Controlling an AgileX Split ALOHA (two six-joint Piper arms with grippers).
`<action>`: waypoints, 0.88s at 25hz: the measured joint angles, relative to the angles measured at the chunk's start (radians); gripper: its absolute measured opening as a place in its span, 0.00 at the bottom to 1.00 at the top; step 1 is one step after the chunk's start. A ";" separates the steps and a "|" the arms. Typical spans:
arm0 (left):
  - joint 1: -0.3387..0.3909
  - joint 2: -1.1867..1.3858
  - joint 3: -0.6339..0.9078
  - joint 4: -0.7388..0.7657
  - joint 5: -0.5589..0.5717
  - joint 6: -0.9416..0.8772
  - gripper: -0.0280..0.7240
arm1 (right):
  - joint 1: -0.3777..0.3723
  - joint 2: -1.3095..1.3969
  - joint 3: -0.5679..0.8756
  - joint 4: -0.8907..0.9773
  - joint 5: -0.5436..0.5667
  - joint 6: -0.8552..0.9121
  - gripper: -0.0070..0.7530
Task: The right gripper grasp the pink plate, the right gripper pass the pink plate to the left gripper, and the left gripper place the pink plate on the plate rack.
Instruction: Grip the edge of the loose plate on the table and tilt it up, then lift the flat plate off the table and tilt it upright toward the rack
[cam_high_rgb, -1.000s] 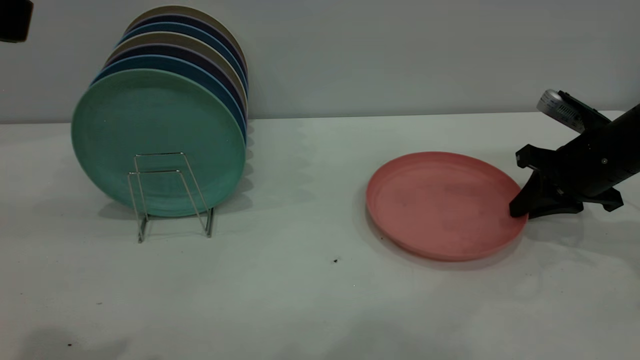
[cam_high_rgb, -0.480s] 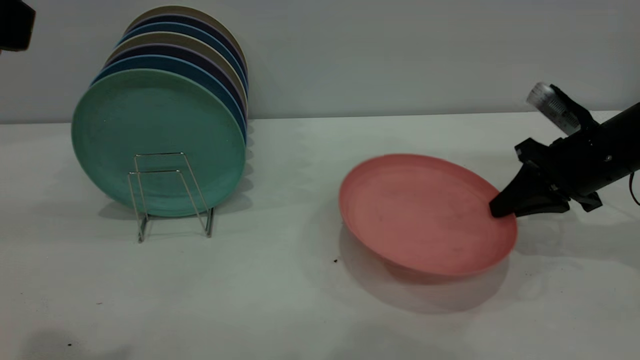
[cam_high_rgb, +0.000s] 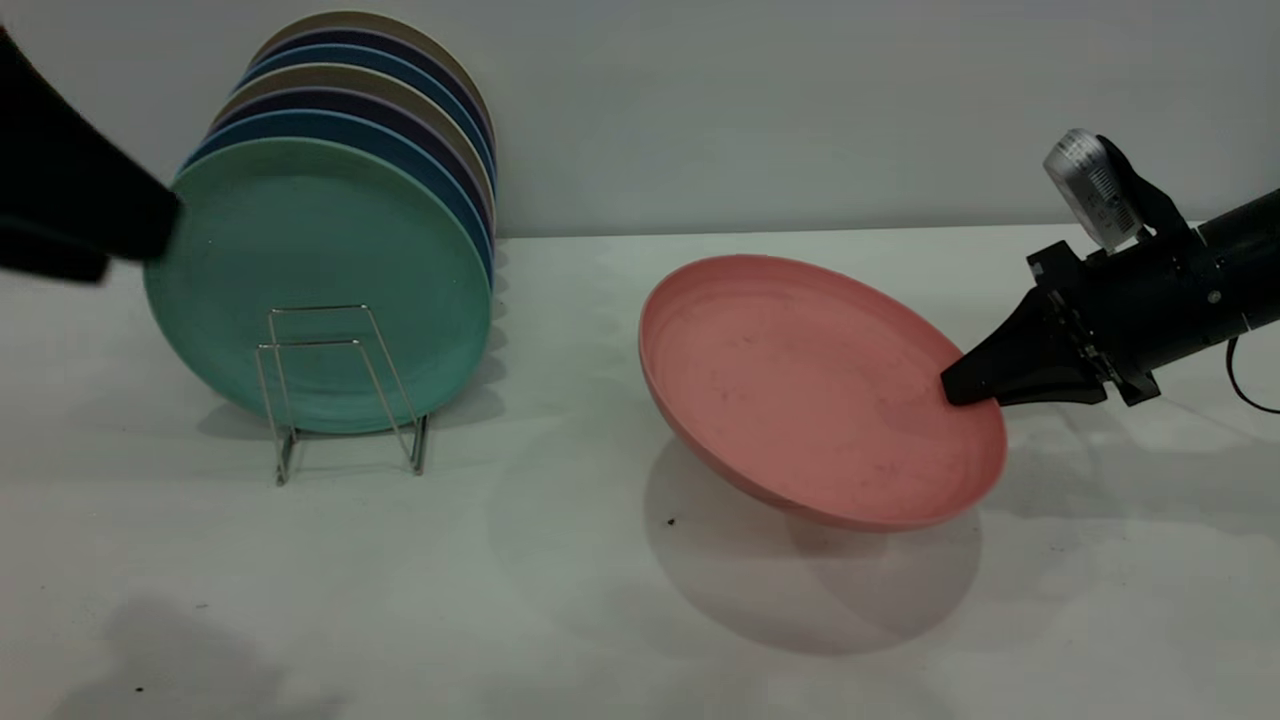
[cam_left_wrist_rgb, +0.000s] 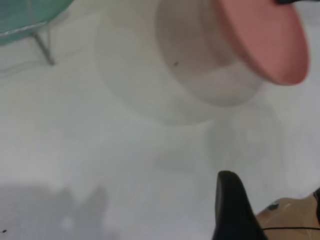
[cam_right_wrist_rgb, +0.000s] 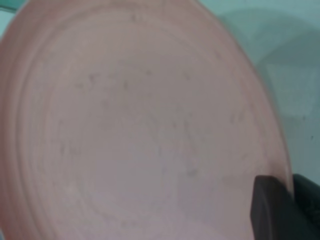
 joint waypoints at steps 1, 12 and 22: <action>0.000 0.034 -0.001 -0.018 -0.018 0.026 0.61 | 0.000 0.000 0.000 0.000 0.000 -0.003 0.03; 0.000 0.354 -0.003 -0.585 -0.053 0.546 0.61 | 0.054 0.000 0.000 0.038 0.034 -0.038 0.03; 0.000 0.442 -0.013 -0.741 -0.024 0.679 0.61 | 0.196 0.000 0.000 0.137 0.046 -0.080 0.03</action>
